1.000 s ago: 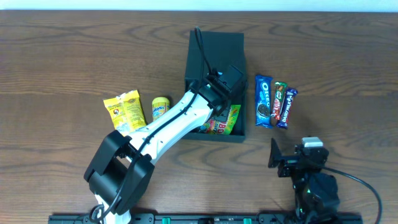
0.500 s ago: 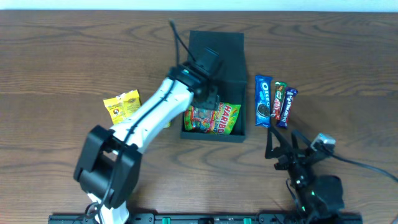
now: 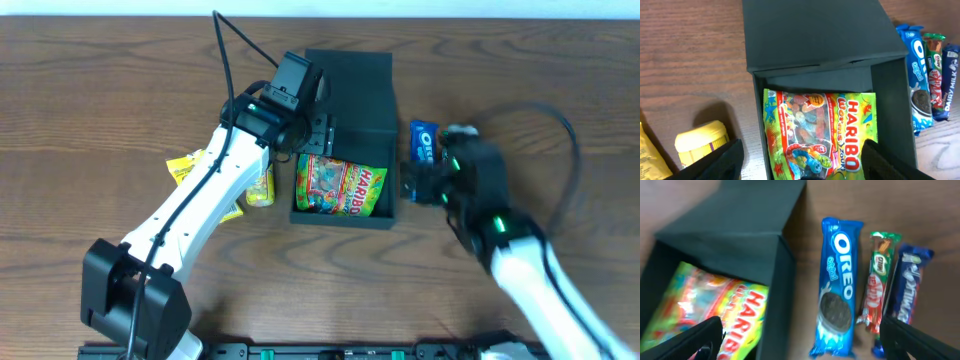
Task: Pack container
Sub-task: 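Reach the right gripper to the blue Oreo pack and grasp it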
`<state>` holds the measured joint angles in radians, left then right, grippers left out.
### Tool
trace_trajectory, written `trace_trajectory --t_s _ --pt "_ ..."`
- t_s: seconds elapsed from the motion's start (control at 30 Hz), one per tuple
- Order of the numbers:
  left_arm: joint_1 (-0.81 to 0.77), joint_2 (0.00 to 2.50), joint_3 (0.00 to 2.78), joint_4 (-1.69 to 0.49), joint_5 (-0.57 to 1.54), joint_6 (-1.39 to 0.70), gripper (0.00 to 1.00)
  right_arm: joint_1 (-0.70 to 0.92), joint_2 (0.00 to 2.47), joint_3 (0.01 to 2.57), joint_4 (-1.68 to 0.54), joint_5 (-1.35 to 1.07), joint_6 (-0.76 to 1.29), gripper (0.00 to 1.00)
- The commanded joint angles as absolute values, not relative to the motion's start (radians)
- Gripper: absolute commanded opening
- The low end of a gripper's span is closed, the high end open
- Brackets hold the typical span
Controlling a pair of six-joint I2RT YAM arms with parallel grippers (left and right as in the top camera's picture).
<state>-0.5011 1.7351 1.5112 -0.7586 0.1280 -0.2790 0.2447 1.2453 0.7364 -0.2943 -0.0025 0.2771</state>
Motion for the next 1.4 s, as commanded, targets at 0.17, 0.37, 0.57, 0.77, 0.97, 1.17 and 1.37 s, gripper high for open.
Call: trace_trajectory --t_s 0.17,0.37,0.57,0.77,0.97,1.17,1.37 --pt "-0.481 1.726 1.507 -0.79 0.131 -0.257 0.77 0.206 1.656 1.0 -0.379 0.037 0.156 0.97" --pt "-0.468 1.725 1.507 -0.803 0.131 -0.246 0.77 0.165 1.745 1.013 -0.372 0.033 0.155 0.82" --pt "-0.464 1.725 1.507 -0.801 0.131 -0.245 0.77 0.157 1.761 1.019 -0.382 -0.096 0.155 0.84" --pt "-0.464 1.726 1.507 -0.8 0.131 -0.239 0.77 0.157 1.633 1.084 -0.394 -0.155 0.144 0.99" --pt "-0.464 1.726 1.507 -0.799 0.131 -0.239 0.78 0.095 1.514 1.097 -0.414 -0.113 0.14 0.99" --pt "-0.464 1.726 1.507 -0.799 0.131 -0.239 0.78 0.06 1.621 1.096 -0.464 -0.137 0.156 0.93" --pt "-0.464 1.726 1.507 -0.799 0.131 -0.239 0.78 0.087 1.746 1.096 -0.461 -0.169 0.16 0.91"
